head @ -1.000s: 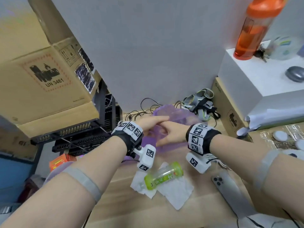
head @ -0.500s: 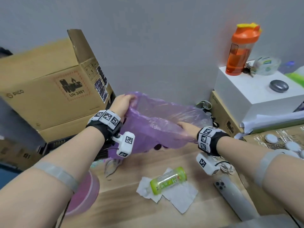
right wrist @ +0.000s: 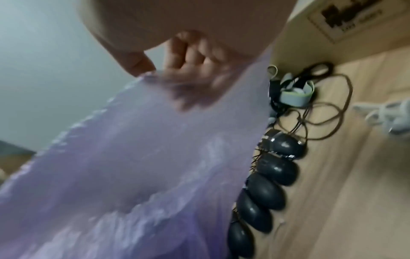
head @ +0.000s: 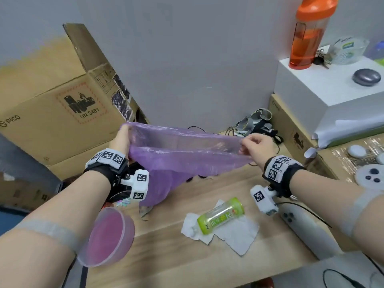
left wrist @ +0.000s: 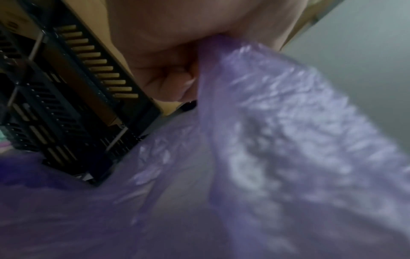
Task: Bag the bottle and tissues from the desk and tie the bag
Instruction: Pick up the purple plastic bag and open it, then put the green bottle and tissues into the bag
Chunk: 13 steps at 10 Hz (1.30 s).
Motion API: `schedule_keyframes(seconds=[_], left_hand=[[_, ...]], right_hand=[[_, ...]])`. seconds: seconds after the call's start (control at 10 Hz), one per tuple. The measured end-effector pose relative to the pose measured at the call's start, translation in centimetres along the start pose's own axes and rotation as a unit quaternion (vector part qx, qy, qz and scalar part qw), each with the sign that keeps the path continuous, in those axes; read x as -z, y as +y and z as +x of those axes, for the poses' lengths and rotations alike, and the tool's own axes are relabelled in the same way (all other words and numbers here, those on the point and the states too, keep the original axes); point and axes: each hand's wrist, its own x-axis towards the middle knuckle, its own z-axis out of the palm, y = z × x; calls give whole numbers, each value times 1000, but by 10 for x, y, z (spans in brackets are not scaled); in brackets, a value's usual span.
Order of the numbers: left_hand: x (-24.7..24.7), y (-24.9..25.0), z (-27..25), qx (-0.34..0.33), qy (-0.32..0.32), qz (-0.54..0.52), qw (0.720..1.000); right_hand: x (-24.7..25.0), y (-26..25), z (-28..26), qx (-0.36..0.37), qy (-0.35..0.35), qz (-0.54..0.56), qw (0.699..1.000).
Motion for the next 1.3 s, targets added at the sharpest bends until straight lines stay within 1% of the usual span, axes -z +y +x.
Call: schedule_keyframes(seconds=[0.1, 0.2, 0.3, 0.4, 0.5, 0.6, 0.7, 0.8, 0.9, 1.0, 1.1, 1.2, 1.3], left_hand=[[-14, -20, 12, 44, -47, 26, 998], [-31, -23, 4, 58, -89, 23, 994], [-47, -36, 2, 64, -107, 21, 992], [-57, -48, 4, 72, -97, 21, 992], [-68, -59, -8, 86, -86, 16, 992], [-74, -77, -3, 101, -107, 32, 989], [-73, -92, 8, 116, -111, 44, 986], [-66, -110, 10, 115, -115, 58, 985], [-70, -114, 12, 130, -113, 70, 983], [-72, -118, 20, 135, -90, 53, 985], [-65, -128, 25, 146, -81, 67, 984], [-67, -120, 28, 100, -67, 78, 990], [-72, -102, 14, 66, -87, 94, 990]], right_hand=[[-1, -1, -8, 93, 39, -129, 987], [-1, 16, -34, 215, -120, -322, 914], [-4, 45, -59, 249, -240, -384, 856], [-12, 79, -75, 192, -360, -434, 803], [-29, 113, -90, 164, -450, -517, 710], [-47, 143, -100, 135, -464, -611, 627], [-59, 152, -106, 127, -448, -670, 578], [-64, 150, -103, 112, -428, -675, 590], [-62, 154, -100, 105, -448, -669, 584], [-58, 154, -102, 108, -437, -665, 595], [-49, 147, -101, 105, -409, -659, 623], [-34, 133, -97, 104, -408, -642, 641], [-15, 112, -90, 53, -454, -555, 694]])
